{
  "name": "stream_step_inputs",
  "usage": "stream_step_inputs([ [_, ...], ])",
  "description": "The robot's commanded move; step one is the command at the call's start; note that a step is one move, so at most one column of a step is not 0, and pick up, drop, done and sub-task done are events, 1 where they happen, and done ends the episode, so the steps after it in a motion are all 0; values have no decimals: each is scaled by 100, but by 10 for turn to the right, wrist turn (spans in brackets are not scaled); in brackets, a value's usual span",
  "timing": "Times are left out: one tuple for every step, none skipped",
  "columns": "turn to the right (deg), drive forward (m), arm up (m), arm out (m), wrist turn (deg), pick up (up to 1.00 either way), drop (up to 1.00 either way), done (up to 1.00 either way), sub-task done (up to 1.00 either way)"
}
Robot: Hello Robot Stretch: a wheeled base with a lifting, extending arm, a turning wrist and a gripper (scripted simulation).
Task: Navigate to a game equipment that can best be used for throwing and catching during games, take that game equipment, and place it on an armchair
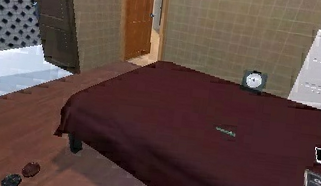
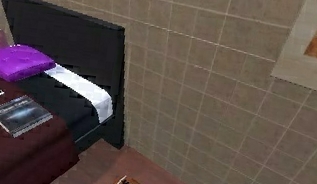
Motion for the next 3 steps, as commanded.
stream_step_inputs([
  [0, 0, 0, 38, 0, 0, 0, 0, 0],
  [0, 0, 0, 0, 450, 0, 0, 0, 0],
  [0, 0, 0, 0, 450, 0, 0, 0, 0],
])
